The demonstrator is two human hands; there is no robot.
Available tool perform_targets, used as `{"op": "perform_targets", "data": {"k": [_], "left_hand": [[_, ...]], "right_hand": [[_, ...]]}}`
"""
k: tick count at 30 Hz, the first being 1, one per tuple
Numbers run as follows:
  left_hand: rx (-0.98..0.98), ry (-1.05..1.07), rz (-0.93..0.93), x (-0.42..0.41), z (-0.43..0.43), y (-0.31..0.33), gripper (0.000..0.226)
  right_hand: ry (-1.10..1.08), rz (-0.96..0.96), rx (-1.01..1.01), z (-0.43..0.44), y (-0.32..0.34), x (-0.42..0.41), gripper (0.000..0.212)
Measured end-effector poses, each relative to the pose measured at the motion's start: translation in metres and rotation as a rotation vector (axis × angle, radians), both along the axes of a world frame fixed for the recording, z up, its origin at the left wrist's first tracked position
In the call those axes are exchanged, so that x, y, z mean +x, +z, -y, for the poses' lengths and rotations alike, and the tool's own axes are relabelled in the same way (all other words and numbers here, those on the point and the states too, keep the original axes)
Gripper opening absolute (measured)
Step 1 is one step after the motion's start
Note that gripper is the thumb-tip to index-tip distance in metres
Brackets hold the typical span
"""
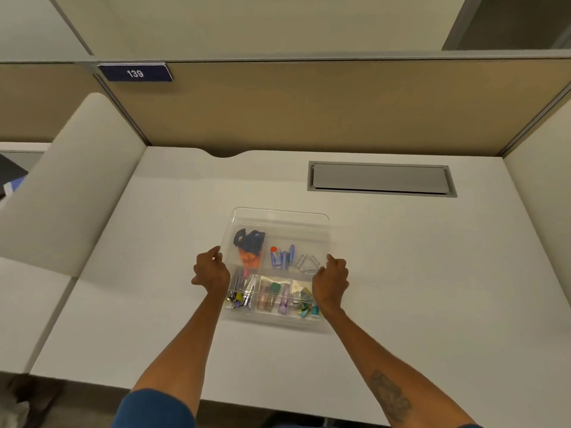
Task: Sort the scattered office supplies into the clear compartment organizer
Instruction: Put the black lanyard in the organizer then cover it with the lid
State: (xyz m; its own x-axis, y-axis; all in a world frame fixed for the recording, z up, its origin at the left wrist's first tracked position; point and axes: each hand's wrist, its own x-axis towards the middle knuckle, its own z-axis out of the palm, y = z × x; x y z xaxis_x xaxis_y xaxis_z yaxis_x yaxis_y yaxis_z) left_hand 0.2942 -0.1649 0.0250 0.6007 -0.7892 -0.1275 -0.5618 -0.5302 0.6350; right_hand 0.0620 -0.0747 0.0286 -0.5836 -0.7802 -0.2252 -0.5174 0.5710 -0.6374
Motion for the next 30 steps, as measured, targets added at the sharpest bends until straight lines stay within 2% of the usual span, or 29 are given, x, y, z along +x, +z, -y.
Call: {"op": "perform_targets", "data": {"k": [8,13,24,30], "left_hand": [[-0.018,0.006,-0.016,0.007,-0.041,-0.009,0.031],[-0.028,-0.075,-0.017,0.008,-0.051,-0.011,0.025],[-0.023,-0.087,-0.005,0.009,-0.057,-0.016,0.023],[-0.002,-0.096,0.007,0.01,-0.059,-0.018,0.022]], "right_hand": [[0.021,-0.076,-0.021,-0.036,-0.007,0.012,0.034],[-0.014,-0.051,-0.018,-0.048,-0.011,0.012,0.04],[-0.026,0.061,-0.11,-0.056,-0.016,0.007,0.037],[0.04,0.028,-0.084,-0.061,-0.019,0.005,0.038]]}}
